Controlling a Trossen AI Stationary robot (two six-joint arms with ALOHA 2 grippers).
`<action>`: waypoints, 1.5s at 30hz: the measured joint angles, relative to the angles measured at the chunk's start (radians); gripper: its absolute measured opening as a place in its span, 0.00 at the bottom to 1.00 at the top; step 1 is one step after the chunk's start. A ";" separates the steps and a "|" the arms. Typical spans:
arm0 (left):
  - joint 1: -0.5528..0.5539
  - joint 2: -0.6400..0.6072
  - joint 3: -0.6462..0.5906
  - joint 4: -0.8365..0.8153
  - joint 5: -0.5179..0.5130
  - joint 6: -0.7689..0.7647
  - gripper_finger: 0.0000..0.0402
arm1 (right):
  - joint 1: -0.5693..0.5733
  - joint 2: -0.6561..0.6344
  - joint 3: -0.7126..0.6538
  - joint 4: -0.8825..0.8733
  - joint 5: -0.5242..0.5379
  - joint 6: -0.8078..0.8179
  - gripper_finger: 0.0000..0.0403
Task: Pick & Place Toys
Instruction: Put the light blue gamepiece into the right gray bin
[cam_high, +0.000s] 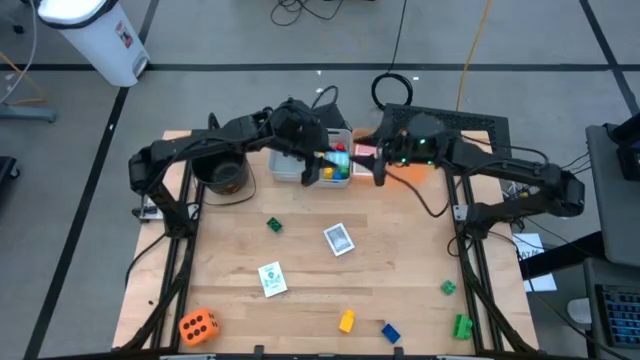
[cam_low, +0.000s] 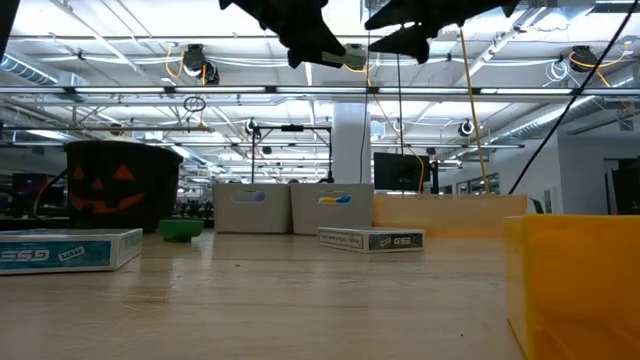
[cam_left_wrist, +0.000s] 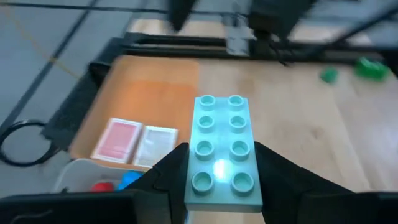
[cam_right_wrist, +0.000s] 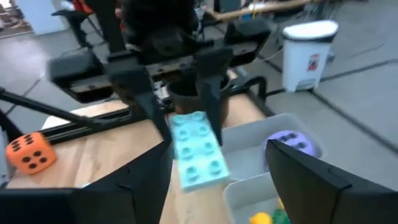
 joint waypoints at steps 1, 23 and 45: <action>0.012 0.000 0.000 0.016 -0.008 -0.025 0.36 | -0.010 -0.015 0.000 0.002 0.000 -0.013 0.64; 0.079 0.079 -0.322 0.503 -0.323 -0.442 0.36 | -0.039 -0.086 -0.001 -0.146 0.083 0.079 0.63; 0.054 0.302 -0.298 0.526 -0.538 -0.784 0.36 | -0.035 -0.071 -0.001 -0.241 0.082 0.025 0.63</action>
